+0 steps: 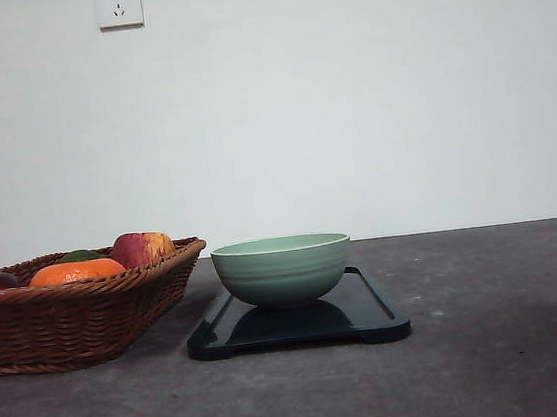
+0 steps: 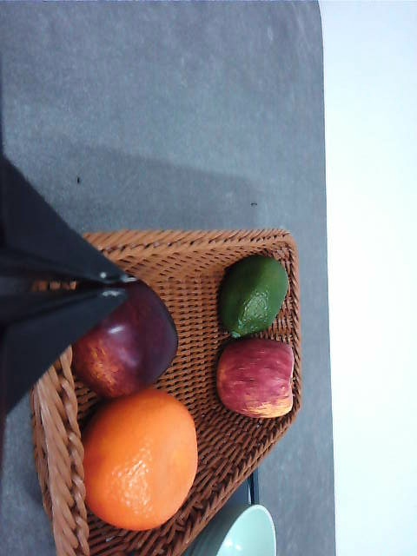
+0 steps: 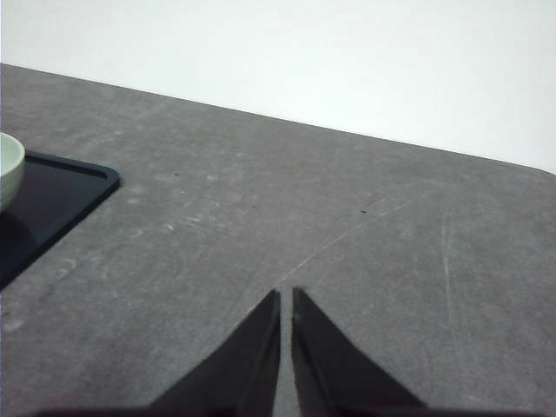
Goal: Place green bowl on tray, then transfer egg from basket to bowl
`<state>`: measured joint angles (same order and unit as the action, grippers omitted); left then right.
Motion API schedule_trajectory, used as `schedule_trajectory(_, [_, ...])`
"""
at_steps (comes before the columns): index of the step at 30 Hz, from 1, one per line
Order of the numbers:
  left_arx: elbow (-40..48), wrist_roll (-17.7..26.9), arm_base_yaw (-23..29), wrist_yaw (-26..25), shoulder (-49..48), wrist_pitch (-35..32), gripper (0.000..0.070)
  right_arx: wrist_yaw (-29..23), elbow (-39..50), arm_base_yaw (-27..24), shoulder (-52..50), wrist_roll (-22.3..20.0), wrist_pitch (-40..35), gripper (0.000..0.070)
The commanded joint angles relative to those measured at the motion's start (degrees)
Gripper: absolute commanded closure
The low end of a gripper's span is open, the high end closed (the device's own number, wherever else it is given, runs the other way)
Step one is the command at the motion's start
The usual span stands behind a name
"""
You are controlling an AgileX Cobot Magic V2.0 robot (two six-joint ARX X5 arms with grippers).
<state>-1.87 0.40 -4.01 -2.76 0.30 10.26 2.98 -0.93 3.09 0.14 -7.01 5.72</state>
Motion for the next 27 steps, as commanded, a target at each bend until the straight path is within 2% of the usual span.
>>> schedule_trajectory(1, [1.07,0.02,0.02,0.07,-0.09,0.44,0.0700,-0.04,0.24,0.11,0.07,0.96,-0.57,0.0685])
schedule_trajectory(27, [1.07,0.02,0.04,0.07,-0.09,0.44,0.0700,-0.04,0.24,0.11,0.07,0.96,-0.57,0.0685])
